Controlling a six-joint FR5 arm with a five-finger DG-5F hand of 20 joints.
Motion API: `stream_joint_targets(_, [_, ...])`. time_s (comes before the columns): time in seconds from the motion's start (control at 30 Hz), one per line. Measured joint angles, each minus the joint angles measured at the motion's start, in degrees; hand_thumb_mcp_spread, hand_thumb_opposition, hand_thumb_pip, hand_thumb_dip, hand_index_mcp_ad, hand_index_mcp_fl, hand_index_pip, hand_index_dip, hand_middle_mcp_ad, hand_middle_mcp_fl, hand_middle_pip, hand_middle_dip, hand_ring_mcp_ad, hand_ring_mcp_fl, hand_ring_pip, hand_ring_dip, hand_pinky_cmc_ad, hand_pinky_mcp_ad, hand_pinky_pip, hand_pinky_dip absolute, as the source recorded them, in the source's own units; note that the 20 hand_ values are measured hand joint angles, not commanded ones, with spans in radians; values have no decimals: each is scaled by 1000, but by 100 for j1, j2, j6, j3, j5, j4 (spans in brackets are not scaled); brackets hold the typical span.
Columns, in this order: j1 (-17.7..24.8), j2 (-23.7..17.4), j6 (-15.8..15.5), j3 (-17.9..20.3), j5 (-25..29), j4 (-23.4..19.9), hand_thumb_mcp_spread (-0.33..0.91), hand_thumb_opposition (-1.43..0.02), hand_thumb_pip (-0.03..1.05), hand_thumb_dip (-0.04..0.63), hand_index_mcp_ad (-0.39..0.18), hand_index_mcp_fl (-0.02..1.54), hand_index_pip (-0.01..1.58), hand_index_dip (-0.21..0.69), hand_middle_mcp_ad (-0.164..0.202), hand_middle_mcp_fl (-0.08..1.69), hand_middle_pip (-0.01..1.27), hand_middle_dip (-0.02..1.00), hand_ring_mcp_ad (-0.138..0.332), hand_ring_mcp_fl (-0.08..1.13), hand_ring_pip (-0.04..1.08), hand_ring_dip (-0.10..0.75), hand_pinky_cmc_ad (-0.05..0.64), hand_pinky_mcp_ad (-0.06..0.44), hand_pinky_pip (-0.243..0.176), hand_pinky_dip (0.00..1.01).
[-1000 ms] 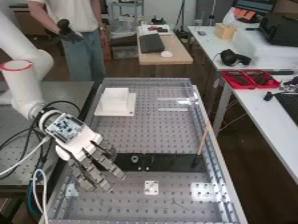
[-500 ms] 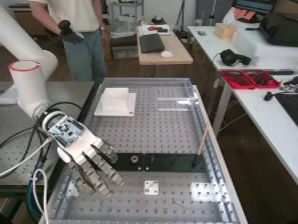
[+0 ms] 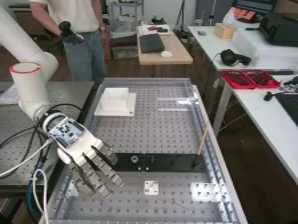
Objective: Grab the larger nut and place it in the white container
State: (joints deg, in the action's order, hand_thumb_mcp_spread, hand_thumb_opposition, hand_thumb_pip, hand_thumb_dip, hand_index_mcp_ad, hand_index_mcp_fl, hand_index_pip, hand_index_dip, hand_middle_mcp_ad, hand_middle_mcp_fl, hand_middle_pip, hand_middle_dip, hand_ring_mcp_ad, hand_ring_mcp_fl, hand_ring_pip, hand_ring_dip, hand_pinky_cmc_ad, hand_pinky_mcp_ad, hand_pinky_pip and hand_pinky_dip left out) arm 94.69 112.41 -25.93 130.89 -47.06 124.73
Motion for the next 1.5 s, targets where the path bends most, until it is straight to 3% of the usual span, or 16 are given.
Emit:
stream_joint_targets(0.3, [13,68,-63,15,25,-109,253,-836,817,204,-122,10,1566,178,68,3,126,169,159,0,251,47,346,314,-105,810])
stream_joint_targets(0.77, [36,116,-419,21,63,-407,278,-836,817,204,-122,10,1560,154,68,3,126,169,159,-2,272,31,342,314,-105,859])
stream_joint_targets(1.5, [212,84,-596,69,274,-449,279,-836,817,204,-122,10,1562,154,68,3,126,171,162,0,298,17,342,311,-105,913])
